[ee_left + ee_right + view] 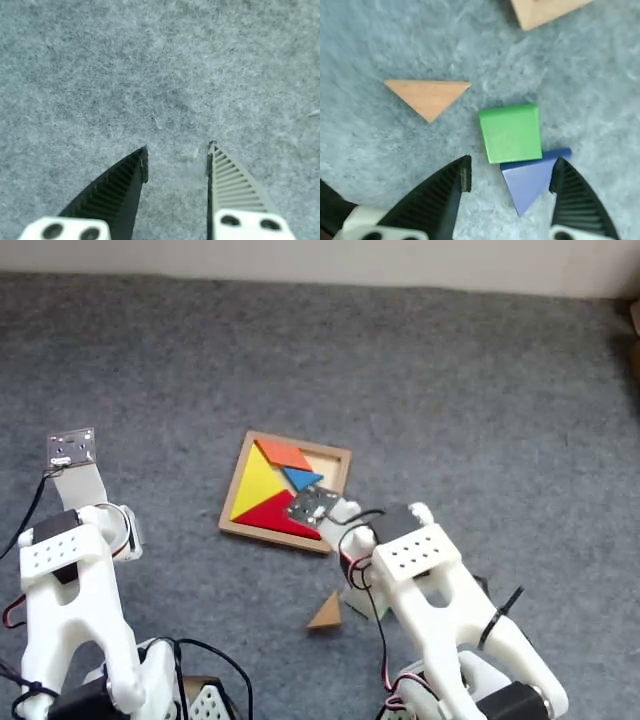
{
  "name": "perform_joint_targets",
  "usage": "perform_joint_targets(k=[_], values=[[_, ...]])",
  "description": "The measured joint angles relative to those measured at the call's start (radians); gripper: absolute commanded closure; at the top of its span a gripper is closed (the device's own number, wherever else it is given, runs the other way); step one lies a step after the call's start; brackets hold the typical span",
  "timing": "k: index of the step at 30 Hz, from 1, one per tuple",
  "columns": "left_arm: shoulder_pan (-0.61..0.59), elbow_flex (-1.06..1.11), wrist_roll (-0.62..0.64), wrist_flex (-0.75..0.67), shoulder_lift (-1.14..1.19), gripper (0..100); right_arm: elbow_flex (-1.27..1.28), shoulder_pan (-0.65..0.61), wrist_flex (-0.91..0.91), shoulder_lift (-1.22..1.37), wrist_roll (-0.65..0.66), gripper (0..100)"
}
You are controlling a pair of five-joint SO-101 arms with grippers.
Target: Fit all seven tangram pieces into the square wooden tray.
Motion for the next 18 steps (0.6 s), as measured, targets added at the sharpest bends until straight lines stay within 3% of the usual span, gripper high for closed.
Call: perform_joint_targets(k=[13, 18], values=[[0.0, 0.0, 0.0, 0.0, 0.0, 81, 0.129, -0.038, -0.258, 0.129, 0.005, 75.4], [0.0, 0.0, 0.0, 0.0, 0.0, 81, 0.098, -0.017, -0.272, 0.209, 0.008, 89.8]])
